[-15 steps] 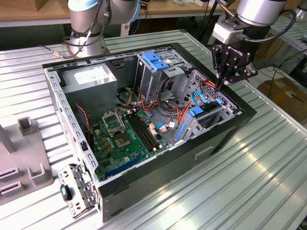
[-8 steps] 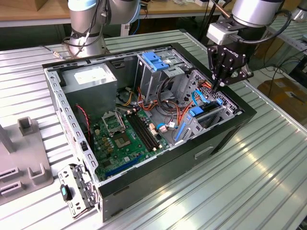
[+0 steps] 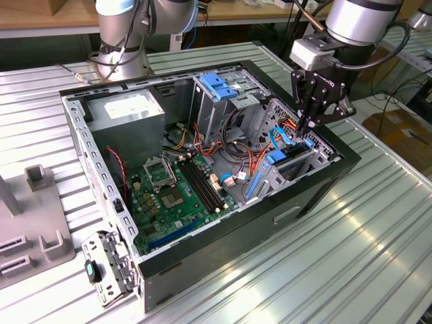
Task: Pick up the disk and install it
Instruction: 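Insert the second disk wire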
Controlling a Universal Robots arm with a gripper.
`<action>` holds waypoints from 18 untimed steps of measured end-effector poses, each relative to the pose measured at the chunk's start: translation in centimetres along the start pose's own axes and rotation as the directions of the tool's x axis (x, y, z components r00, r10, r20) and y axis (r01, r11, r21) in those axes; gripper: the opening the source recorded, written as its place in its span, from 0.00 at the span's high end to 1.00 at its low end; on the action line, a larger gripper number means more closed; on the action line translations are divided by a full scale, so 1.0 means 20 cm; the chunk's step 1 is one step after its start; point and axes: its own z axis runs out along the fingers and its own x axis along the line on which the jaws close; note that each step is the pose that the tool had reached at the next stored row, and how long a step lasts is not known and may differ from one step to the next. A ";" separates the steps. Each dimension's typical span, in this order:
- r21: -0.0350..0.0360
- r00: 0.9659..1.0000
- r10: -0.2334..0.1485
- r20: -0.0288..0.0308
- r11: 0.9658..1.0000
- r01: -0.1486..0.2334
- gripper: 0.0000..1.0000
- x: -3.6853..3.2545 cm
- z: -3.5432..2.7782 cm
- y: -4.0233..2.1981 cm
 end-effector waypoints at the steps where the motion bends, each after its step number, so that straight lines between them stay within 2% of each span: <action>1: 0.000 1.000 0.000 0.000 1.000 0.000 0.84 0.006 0.002 0.001; 7: 0.000 1.000 -0.002 0.001 1.000 0.002 0.84 0.009 0.004 0.001; 14: 0.003 0.999 -0.053 0.004 0.999 0.053 0.84 0.013 0.015 0.003; 18: 0.003 0.998 -0.060 0.004 0.998 0.060 0.84 0.013 0.016 0.003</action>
